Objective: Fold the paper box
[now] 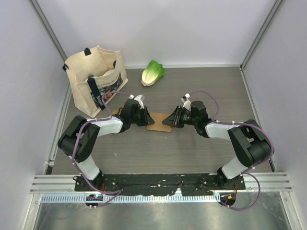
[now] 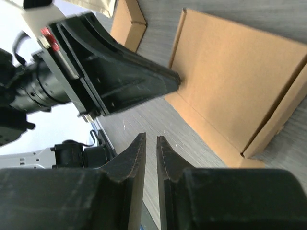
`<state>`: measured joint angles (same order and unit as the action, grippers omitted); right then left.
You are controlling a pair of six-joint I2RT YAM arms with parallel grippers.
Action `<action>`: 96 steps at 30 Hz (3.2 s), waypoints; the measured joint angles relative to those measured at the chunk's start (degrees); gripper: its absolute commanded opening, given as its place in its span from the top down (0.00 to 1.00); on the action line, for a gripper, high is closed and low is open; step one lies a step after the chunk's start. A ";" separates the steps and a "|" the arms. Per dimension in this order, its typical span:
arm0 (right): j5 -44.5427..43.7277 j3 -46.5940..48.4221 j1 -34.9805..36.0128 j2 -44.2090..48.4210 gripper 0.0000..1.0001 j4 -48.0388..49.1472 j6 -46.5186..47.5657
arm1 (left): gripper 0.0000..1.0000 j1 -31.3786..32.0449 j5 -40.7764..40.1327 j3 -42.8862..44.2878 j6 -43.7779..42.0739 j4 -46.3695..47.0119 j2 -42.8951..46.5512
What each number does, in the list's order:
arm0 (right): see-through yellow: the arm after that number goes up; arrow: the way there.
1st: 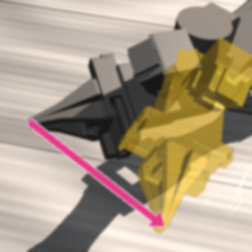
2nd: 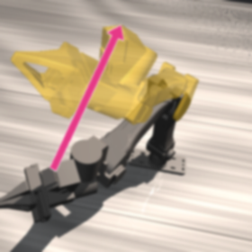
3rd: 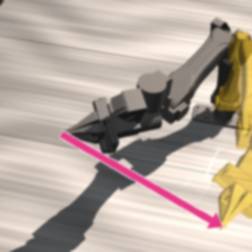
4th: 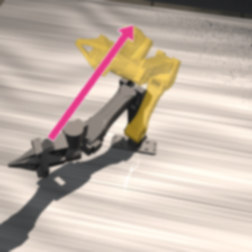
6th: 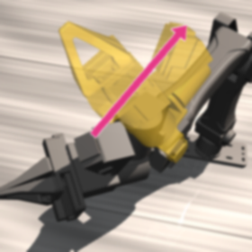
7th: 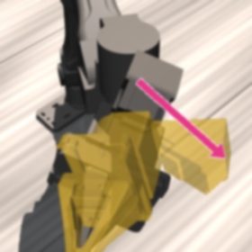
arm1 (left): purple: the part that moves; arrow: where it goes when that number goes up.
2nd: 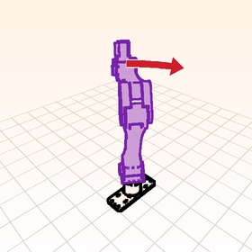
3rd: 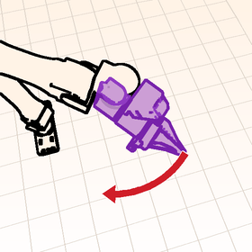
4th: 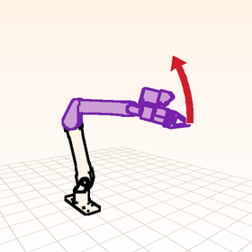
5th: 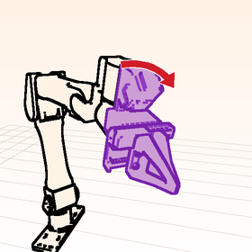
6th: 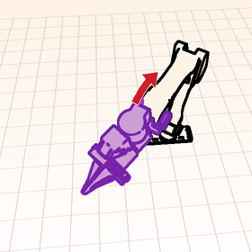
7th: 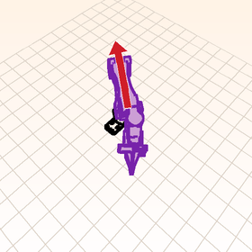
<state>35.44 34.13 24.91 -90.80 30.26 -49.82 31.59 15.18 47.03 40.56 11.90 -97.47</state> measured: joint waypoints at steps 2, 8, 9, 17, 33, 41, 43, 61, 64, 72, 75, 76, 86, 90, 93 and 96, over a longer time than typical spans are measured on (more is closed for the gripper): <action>-0.24 1.18 -0.48 0.72 0.79 -1.22 0.46 | 0.85 0.00 0.00 -0.94 0.13 1.40 0.24; -0.44 2.29 -1.86 -0.61 0.64 -2.69 2.67 | 0.61 0.00 0.85 -1.46 0.39 0.74 1.57; -0.59 2.05 -1.99 -0.63 0.60 -3.06 3.06 | 0.57 0.00 0.98 -1.46 -0.02 -0.02 2.12; -5.95 2.64 -3.17 0.81 0.46 -15.69 12.87 | 0.43 -0.59 -0.70 -0.35 -3.91 -8.90 10.23; -9.73 10.75 -4.42 -7.58 0.70 -20.65 17.94 | 0.50 -3.50 -7.48 -1.55 -0.48 -10.51 7.74; -6.67 11.30 -4.39 -10.03 0.71 -16.33 15.34 | 0.60 -3.50 -2.01 1.51 1.46 -5.77 -1.36; -6.34 11.28 -4.61 -10.45 0.73 -15.61 15.02 | 0.60 -3.43 -1.44 1.51 1.68 -5.05 -1.46; 8.17 9.42 -11.85 -16.90 0.89 -5.35 7.82 | 0.26 -8.17 2.58 -0.33 3.82 -7.04 6.67; 8.41 9.25 -12.31 -17.00 0.89 -5.60 7.87 | 0.27 -8.26 5.05 0.72 5.22 -6.08 3.96; 8.81 9.25 -12.41 -17.25 0.86 -5.51 7.91 | 0.44 -7.32 12.59 0.98 12.59 3.87 -2.75; 8.55 9.25 -12.39 -17.18 0.73 -5.81 8.55 | 0.59 -6.75 14.05 0.83 15.63 6.56 -3.56; 7.98 9.31 -12.33 -16.96 0.67 -6.56 9.16 | 0.62 -6.62 14.27 0.55 16.79 7.41 -3.56; -24.41 12.07 3.80 5.31 0.28 -29.59 29.29 | 0.75 -8.22 15.67 -6.08 27.28 6.58 2.38; -37.68 12.44 23.19 17.29 0.27 -30.64 43.63 | 0.74 -10.36 16.74 -8.52 31.65 -0.26 7.98; -42.77 11.93 32.94 22.27 0.27 -30.49 53.00 | 0.75 -12.57 18.34 -10.51 34.86 -4.48 12.13; -46.95 11.69 37.92 22.69 0.27 -30.80 59.04 | 0.75 -14.12 20.22 -13.75 38.75 -6.51 15.85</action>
<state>-11.51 45.82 62.83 -68.12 -0.54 9.21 17.47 35.40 33.28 79.31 5.39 -81.62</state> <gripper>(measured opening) 0.727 0.333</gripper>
